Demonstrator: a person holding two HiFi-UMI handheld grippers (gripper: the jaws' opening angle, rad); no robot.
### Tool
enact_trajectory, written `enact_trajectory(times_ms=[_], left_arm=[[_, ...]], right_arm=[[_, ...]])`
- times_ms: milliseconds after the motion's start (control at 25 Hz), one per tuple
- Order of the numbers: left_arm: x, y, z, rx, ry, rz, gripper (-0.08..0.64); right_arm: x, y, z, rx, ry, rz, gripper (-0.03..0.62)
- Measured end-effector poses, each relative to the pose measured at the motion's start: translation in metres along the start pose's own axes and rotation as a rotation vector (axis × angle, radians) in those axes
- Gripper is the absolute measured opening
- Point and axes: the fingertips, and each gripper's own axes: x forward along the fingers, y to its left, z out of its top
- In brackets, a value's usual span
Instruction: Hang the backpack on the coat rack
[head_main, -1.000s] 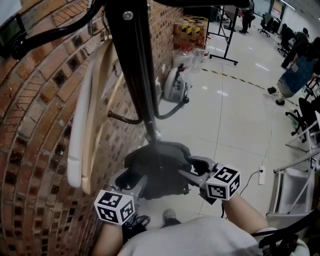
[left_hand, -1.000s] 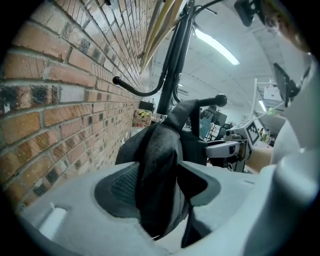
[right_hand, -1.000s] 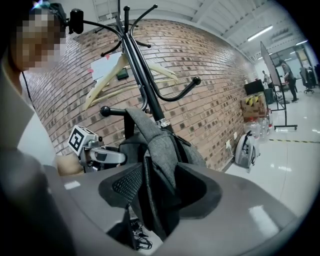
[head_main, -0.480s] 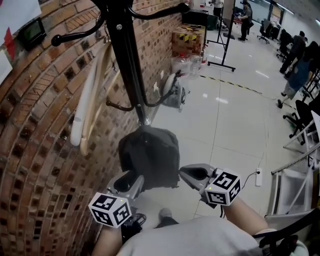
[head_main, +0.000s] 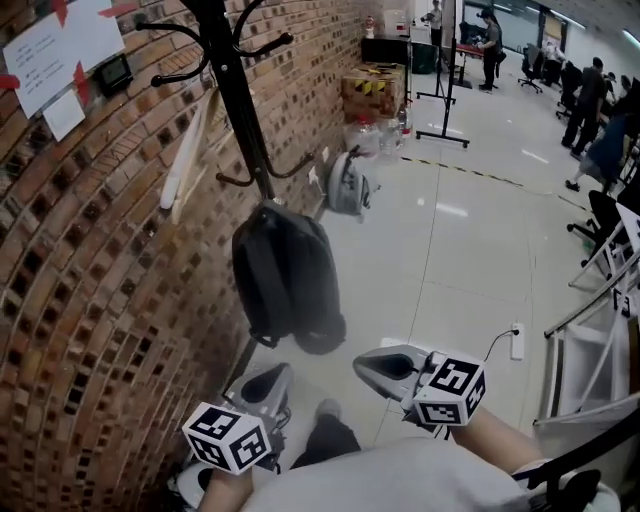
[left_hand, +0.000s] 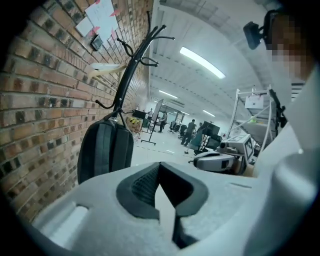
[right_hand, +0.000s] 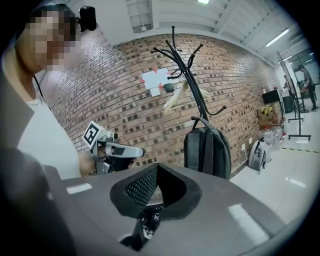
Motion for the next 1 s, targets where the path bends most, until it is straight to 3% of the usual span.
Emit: enact_trajectory(times_ms=[160,280,360,600,840,1000], left_arm=[[-0.038,-0.056,-0.054,0.011,0.056,0.018,0.002],[-0.052,-0.064,-0.066,-0.044,0.048,0.042,0.002],[-0.059,-0.075,-0.07,-0.071,0.041,0.018,0.002],[-0.108,-0.122,-0.101,0.015,0.06,-0.042,0.002],[-0.208,-0.158,-0.163,0.023,0.059,-0.056,0.002],[-0.266,-0.174,-0.19,0.024,0.064,-0.051,0.002]], right_arm=[[-0.031,0.053,-0.034,0.054,-0.011,0.052,0.0],[-0.042,0.081,-0.048,0.055,-0.006,0.06,0.001],[-0.05,0.097,-0.054,0.063,-0.008,0.055,0.0],[-0.067,0.168,-0.072,0.081,-0.039,0.028,0.0],[-0.073,0.283,-0.125,0.077,-0.021,0.027,0.0],[-0.076,0.35,-0.14,0.081,-0.038,0.043,0.0]])
